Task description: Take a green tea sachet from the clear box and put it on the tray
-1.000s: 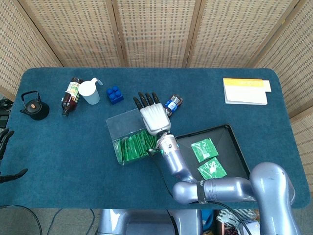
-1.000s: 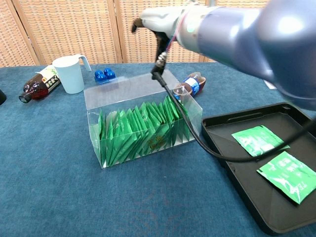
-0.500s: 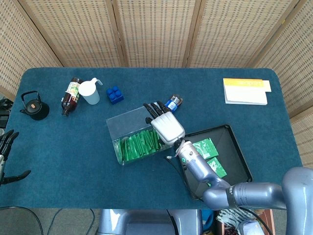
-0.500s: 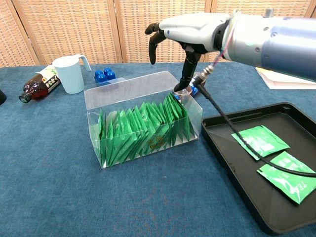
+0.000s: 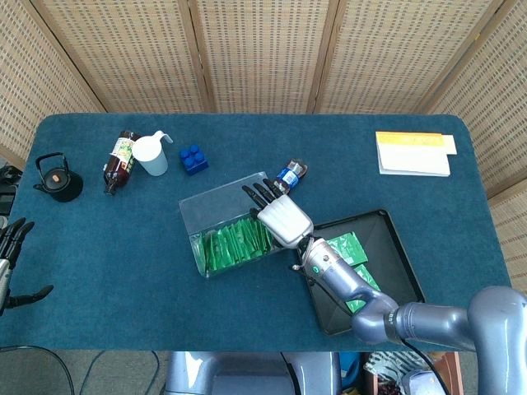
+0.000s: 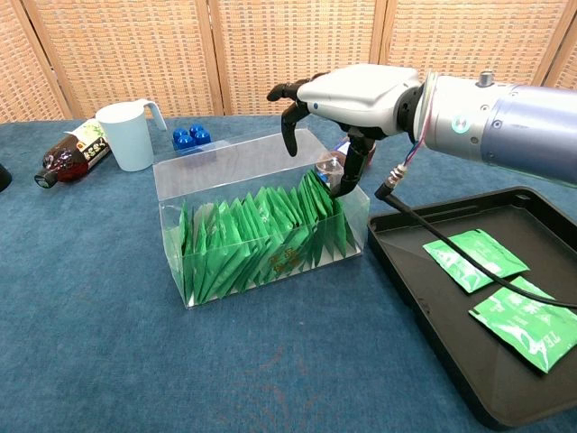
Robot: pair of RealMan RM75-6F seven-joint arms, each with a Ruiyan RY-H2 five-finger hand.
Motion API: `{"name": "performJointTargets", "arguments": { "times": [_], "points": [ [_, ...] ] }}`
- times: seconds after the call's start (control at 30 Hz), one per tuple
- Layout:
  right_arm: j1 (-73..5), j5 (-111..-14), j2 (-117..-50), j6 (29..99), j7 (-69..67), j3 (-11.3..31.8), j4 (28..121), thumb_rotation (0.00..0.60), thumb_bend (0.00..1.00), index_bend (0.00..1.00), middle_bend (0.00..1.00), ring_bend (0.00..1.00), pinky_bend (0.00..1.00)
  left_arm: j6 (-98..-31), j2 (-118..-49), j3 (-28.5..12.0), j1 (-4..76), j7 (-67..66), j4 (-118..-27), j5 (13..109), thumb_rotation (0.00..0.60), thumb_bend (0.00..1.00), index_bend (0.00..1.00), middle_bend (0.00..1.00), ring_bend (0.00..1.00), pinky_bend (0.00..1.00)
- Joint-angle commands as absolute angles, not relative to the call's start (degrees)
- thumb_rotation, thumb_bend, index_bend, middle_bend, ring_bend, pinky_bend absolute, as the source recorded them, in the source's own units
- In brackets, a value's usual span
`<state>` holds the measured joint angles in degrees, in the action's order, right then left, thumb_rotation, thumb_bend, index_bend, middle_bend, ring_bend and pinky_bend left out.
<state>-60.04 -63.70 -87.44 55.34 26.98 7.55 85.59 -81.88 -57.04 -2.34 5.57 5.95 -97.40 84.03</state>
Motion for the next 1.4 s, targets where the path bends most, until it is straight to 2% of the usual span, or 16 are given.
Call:
{"name": "performJointTargets", "arguments": {
  "times": [0.03,0.7,1.23,1.4],
  "points": [
    [-59.9,-64.1,-87.9,54.7,27.3,7.6,84.6,0.600,0.22,0.43,0.01,0.00,0.00,-81.8,-57.0,-2.4,5.6,5.9,-97.3,83.9,0.600,0.10,0.00,0.00,0.00,0.00],
    [-59.6,-66.0,-89.4,52.0,29.1,8.1,81.4,0.600,0.22,0.46,0.01,0.00,0.00,-81.3,-57.1,-2.3,5.8,5.6,-97.4,83.5,0.600,0.10,0.00,0.00,0.00,0.00],
    [-59.8,-67.6,-91.3,50.9,30.5,8.2,78.8,0.600,0.46,0.48,0.02,0.00,0.00,-80.9,-57.1,-2.4,6.0,5.8,-97.3,83.1,0.600,0.10,0.00,0.00,0.00,0.00],
    [-59.7,-67.9,-91.6,50.6,30.9,8.1,78.2,0.600,0.48,0.49,0.02,0.00,0.00,-80.8,-57.1,-2.4,6.1,5.9,-97.2,83.1,0.600,0.10,0.00,0.00,0.00,0.00]
  ]
}}
